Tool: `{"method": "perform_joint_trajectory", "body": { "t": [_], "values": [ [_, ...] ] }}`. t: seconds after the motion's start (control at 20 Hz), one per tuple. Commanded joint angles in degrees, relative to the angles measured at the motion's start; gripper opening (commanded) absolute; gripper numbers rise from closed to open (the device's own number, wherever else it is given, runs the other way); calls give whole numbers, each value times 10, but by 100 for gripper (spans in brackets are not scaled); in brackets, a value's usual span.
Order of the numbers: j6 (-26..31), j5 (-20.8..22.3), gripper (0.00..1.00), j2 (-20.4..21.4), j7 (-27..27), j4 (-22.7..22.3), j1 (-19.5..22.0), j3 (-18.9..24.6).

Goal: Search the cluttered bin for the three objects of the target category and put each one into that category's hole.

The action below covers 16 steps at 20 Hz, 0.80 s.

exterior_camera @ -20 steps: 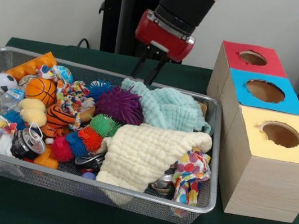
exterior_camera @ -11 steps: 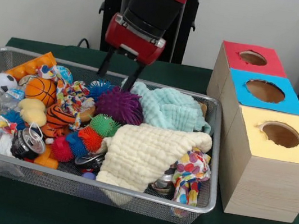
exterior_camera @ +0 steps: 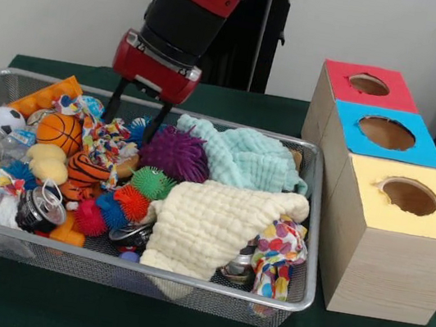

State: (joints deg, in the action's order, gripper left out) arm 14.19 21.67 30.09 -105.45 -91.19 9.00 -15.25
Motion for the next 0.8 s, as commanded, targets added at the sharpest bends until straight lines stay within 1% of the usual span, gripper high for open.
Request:
{"method": "perform_joint_trajectory", "body": {
  "t": [0.05, 0.4, 0.6, 0.8],
  "values": [
    [-33, 59, 100, -36, 32, 46, 33, 82],
    [-43, 87, 100, -59, 17, 60, 55, 100],
    [-31, 84, 100, -85, 11, 70, 71, 114],
    [-31, 86, 100, -100, 1, 73, 71, 107]
  ]
}}
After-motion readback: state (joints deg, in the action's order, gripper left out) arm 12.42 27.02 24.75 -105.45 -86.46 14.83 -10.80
